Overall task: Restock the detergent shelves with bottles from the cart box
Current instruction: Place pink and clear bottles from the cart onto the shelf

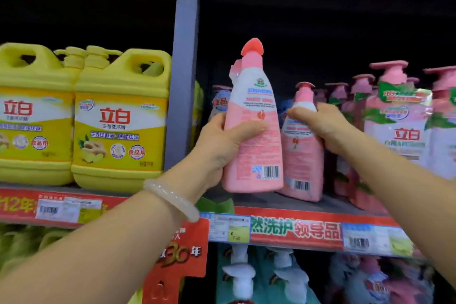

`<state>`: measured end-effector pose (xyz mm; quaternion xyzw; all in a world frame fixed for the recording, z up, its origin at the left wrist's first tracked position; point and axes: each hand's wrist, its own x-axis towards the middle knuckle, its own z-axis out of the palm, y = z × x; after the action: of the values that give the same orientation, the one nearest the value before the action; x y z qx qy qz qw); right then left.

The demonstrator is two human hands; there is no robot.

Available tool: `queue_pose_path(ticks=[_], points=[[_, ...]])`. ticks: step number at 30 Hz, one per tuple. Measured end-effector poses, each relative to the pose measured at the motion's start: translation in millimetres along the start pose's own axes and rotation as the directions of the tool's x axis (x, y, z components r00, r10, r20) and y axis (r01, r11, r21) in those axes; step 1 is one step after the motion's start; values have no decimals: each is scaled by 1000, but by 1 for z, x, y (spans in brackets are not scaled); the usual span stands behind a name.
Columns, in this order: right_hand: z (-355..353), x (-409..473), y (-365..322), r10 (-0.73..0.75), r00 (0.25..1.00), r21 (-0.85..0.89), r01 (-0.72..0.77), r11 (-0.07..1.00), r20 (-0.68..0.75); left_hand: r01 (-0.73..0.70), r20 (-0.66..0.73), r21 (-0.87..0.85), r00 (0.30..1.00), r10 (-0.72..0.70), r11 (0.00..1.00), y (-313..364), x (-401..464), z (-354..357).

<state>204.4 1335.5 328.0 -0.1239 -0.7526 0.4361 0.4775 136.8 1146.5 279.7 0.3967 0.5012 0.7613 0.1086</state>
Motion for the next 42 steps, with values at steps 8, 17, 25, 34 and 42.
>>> queue_pose_path(ticks=[8, 17, 25, 34, 42], points=[[-8, -3, 10, 54, 991, -33, -50, 998, 124, 8, -223, 100, 975, 14, 995, -23, 23, -3], [22, -52, -41, -440, 897, -312, 433, 846, 52, -26, -233, 290, 968, 97, 957, -29, 30, -5], [75, -66, -17, 45, 937, 103, -85, 991, 346, -20, -243, 655, 941, 236, 755, -26, 8, -2], [82, -54, 11, 23, 917, 130, -81, 988, 398, 3, -52, 567, 998, 33, 823, -22, -7, -32], [77, -53, 13, 152, 842, 153, -266, 952, 518, 109, -91, 699, 994, -63, 707, -26, 17, -27]])
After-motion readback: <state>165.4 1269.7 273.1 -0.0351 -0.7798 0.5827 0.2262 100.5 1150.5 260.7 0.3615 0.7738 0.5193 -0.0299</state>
